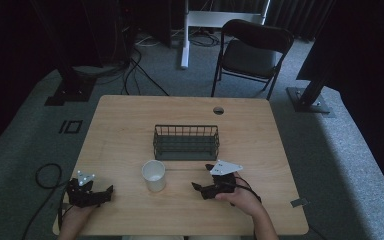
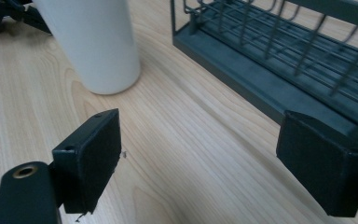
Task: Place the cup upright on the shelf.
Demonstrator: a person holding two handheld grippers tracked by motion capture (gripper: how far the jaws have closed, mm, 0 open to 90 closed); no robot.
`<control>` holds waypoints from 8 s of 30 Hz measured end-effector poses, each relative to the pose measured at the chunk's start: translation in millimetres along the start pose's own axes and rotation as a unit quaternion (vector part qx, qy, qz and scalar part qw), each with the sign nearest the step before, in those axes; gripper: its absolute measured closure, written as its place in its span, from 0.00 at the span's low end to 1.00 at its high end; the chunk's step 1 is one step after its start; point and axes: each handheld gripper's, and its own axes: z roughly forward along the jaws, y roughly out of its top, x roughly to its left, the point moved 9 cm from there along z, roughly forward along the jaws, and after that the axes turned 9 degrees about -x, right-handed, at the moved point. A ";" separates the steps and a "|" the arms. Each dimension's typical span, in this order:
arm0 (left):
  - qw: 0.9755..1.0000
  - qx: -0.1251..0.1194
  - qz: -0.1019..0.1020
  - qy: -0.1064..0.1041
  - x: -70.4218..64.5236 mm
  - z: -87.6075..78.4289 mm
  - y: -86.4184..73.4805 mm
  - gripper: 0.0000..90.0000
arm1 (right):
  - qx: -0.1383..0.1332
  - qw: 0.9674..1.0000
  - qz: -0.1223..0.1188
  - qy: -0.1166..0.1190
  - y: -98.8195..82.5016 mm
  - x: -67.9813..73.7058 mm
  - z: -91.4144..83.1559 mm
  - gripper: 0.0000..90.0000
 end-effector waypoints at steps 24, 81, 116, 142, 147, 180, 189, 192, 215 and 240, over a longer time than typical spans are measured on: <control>1.000 0.000 0.000 0.000 0.0 0.0 0.0 0.01 | -0.004 0.999 -0.020 0.046 14.0 38.1 39.7 0.16; 1.000 -0.001 -0.001 0.000 -0.1 0.1 0.1 0.01 | -0.043 0.995 -0.048 0.079 59.7 80.3 104.2 0.22; 1.000 0.000 -0.001 0.000 -0.1 0.0 0.1 0.01 | -0.101 0.992 -0.038 0.058 137.2 64.9 79.8 0.22; 1.000 0.000 -0.001 0.000 -0.2 0.0 0.1 0.01 | -0.146 0.986 -0.008 -0.077 180.9 -4.8 68.2 0.22; 1.000 -0.001 -0.001 0.000 -0.2 0.1 0.1 0.01 | -0.142 0.982 0.007 -0.121 176.3 -26.5 70.1 0.22; 1.000 0.000 -0.001 0.000 -0.1 0.0 0.1 0.01 | -0.073 0.976 0.068 -0.194 112.8 -62.6 96.9 0.22; 1.000 0.000 -0.001 0.000 -0.1 0.0 0.0 0.01 | -0.069 0.976 0.056 -0.198 109.4 -60.7 98.9 0.22; 1.000 0.000 -0.001 0.000 -0.1 0.0 0.1 0.01 | -0.070 0.978 0.060 -0.186 110.3 -58.6 99.3 0.19; 1.000 0.000 -0.001 0.000 -0.1 0.0 0.1 0.01 | -0.085 0.982 0.051 -0.162 99.1 -52.2 73.7 0.14; 1.000 0.000 0.000 0.000 -0.1 0.0 0.0 0.01 | -0.094 0.977 0.046 -0.188 79.6 -64.2 27.0 0.14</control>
